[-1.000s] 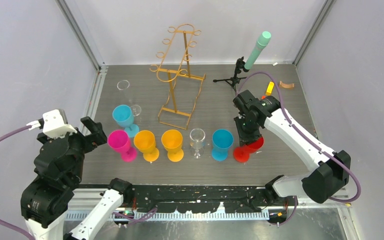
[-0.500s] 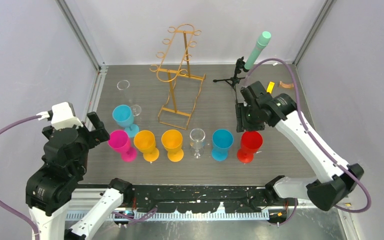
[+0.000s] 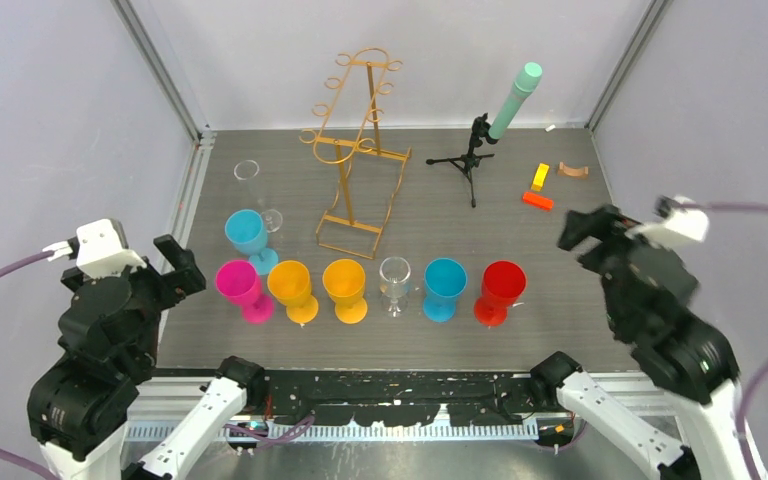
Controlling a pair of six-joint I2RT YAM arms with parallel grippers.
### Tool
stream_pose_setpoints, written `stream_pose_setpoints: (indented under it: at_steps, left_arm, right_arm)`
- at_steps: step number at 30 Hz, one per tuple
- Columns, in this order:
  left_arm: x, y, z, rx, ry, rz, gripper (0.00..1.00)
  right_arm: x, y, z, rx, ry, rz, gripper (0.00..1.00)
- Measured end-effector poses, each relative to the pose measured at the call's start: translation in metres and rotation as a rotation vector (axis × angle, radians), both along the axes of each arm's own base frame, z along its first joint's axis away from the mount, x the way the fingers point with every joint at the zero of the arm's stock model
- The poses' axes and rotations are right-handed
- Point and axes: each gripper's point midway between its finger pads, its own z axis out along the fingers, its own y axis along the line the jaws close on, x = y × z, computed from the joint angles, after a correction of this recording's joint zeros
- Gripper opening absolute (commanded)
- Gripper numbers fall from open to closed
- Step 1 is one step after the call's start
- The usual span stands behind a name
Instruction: Take the wine glass off the wine glass rack
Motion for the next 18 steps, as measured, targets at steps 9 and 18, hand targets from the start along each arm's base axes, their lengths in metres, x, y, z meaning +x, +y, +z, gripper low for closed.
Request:
stream_pose_setpoints:
  at_steps: [9,18]
  left_arm:
    - [-0.027,0.018,0.026,0.020,-0.080,0.030,1.00]
    - [-0.033,0.021,0.030,0.036,-0.084,0.026,1.00]
  right_arm:
    - [-0.054,-0.081,0.040,0.121,-0.323,-0.306,0.90]
    - [-0.055,-0.091,0.036,0.087,-0.317,-0.368,0.91]
